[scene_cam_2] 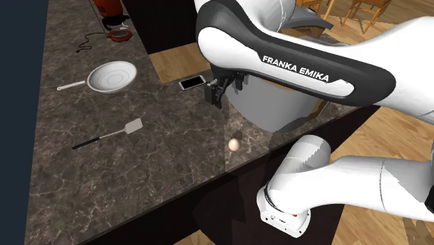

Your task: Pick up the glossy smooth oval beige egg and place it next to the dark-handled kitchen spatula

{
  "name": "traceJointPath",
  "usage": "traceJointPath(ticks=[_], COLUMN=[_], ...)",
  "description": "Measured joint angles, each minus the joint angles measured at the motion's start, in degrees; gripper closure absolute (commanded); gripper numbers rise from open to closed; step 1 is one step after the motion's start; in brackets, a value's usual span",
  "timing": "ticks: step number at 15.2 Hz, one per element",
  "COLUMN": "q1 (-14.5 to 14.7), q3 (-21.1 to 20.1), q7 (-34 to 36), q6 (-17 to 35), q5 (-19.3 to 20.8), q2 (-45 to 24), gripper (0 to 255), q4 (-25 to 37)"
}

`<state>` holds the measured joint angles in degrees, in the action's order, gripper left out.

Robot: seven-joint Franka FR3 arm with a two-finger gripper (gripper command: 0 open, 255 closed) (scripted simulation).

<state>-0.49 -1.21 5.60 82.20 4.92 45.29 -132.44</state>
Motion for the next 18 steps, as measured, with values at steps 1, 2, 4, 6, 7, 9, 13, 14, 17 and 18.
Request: traceJointPath(ticks=[1,2,4,6,7,9,13,14,17,18], q1=[0.00,0.03,0.13,0.26,0.28,0.35,0.67,0.73,0.61,0.64], q3=[0.00,0.07,0.37,0.56,0.76,1.04,1.19,1.25,1.79,1.86], q7=[0.00,-0.10,-0.38,-0.62,-0.81,-1.10,-1.15,-1.15,-1.66,-1.71], q6=[0.00,0.40,3.01,5.22,6.79,9.46,15.67,17.66,22.28,23.74], q5=[0.00,0.04,0.24,0.37,0.55,0.79,1.00,1.11,1.77,1.89], q2=[0.00,0.27,0.82,0.88,0.64,0.22,-1.27,-2.18,-3.80,-4.52], gripper=[0,0,0,0,0,0,0,0,0,0], q4=[0.00,-0.89,-4.84,-8.03,-9.85,-13.03,-19.71,-21.32,-25.70,-26.93])
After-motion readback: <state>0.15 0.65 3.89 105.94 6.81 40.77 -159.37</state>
